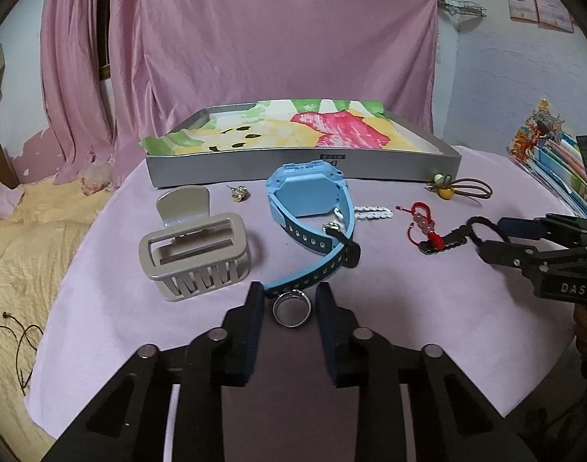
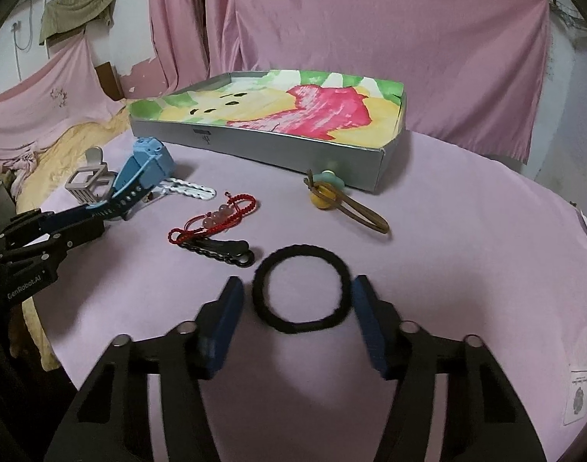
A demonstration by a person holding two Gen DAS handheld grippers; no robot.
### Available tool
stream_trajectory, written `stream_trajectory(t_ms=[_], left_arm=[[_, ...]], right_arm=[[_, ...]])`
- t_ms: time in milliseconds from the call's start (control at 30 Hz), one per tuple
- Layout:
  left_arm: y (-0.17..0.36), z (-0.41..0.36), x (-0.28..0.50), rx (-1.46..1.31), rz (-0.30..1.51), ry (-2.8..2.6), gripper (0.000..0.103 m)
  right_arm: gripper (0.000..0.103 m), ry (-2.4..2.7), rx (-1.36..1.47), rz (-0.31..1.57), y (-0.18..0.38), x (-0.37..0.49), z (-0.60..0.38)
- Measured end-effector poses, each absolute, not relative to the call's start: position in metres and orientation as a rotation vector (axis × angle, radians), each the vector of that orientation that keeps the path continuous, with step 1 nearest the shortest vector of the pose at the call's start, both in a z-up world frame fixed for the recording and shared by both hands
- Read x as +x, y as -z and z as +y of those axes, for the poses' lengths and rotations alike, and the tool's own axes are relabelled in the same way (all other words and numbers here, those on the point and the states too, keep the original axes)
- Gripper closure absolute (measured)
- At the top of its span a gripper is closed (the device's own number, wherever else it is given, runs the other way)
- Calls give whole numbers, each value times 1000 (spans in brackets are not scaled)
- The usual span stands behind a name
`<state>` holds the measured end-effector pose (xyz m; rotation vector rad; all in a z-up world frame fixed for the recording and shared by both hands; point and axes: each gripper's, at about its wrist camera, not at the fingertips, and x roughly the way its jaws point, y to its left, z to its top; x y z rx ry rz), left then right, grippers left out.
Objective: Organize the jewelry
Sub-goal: 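Close the left gripper on the silver ring while the right gripper grasps the black hair tie, then lift the silver ring with the left gripper while the right lifts the black hair tie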
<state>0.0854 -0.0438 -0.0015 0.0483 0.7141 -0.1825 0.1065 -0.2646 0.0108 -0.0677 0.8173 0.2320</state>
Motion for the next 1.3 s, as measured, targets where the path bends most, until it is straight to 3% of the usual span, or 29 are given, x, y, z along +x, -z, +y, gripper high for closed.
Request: stream_trajectory(t_ms=[300, 1300], left_arm=[[1, -49, 78, 40, 712, 211, 83], [-9, -58, 47, -53, 643, 352, 83]], right_arm=[[88, -271, -64, 804, -12, 97, -261], [95, -378, -3, 773, -17, 57, -247]])
